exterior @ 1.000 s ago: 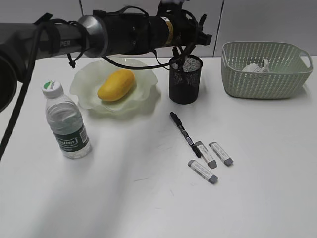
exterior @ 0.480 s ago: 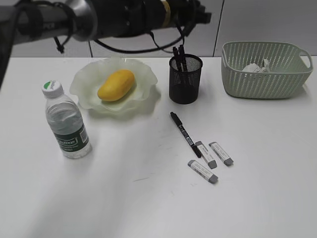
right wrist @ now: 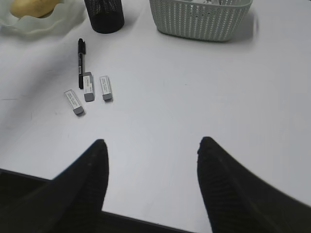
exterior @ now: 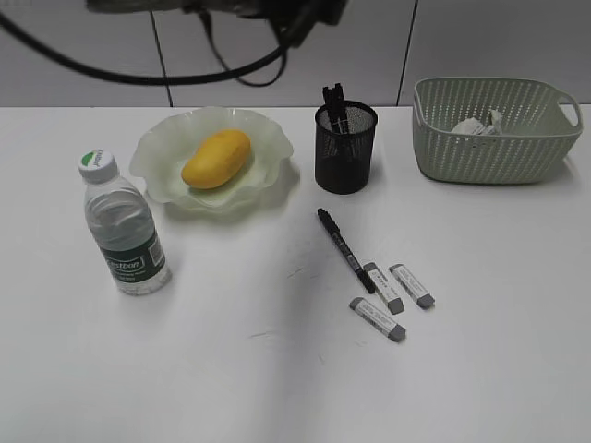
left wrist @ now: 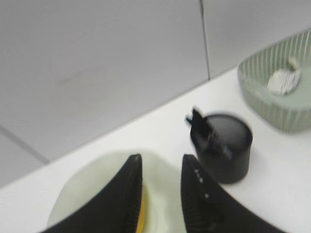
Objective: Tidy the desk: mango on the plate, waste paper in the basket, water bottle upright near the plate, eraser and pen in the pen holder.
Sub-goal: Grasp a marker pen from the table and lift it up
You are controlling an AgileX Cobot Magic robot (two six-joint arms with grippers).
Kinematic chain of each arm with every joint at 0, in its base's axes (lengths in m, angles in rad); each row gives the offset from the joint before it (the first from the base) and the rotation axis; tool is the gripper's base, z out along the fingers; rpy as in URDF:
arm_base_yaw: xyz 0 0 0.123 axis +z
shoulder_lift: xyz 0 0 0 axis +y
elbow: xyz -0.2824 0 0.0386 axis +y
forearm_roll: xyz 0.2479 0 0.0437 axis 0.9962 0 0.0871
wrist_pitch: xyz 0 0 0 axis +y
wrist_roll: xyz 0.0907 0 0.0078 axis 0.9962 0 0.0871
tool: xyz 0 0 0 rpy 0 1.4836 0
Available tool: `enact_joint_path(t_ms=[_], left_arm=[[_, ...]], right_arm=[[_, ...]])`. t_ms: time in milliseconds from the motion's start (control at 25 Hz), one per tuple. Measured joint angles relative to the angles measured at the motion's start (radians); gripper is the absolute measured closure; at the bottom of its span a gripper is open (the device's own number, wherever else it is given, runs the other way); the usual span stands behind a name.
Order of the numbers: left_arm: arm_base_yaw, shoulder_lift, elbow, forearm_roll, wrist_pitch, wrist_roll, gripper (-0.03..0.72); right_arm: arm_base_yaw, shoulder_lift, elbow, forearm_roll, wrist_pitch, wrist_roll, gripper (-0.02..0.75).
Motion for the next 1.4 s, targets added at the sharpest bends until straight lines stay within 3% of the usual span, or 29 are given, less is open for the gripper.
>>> enact_joint_path(t_ms=[120,200,360,480,560,800,1240,1320,1400], left_arm=[[0.000,-0.195,0.161,-0.310,0.175,0.279,0.479],[0.000,-0.358,0.285,-0.449,0.250,0.356,0.469],[-0.003,-0.745,0.529,-0.614,0.355,0.406,0.354],[-0.003,-1.073,0.659,-0.708,0.481,0.480,0.214],[-0.003,-1.244,0.706,-0.764,0.575,0.516,0.159],[-0.004,-1.601,0.827,-0.799,0.709,0.551,0.135],[-0.004,-1.668,0.879,-0.934,0.661,0.717,0.194],[0.014,-1.692,0.880,-0.944,0.657,0.724,0.196],[0.084,-1.728,0.880,-0.950,0.655,0.725,0.200]], right_arm=[[0.000,0.000,0.000,0.000,0.000,0.000,0.273],[0.000,0.000,0.000,0.000,0.000,0.000,0.273],[0.000,0.000,0.000,0.000,0.000,-0.001,0.273],[0.000,0.000,0.000,0.000,0.000,-0.001,0.273],[0.000,0.000,0.000,0.000,0.000,-0.001,0.273],[0.000,0.000,0.000,0.000,0.000,-0.001,0.273],[0.000,0.031,-0.013,0.001,-0.048,-0.026,0.273],[0.000,0.123,-0.018,0.000,-0.124,-0.030,0.273],[0.000,0.320,-0.022,-0.001,-0.235,-0.036,0.273]])
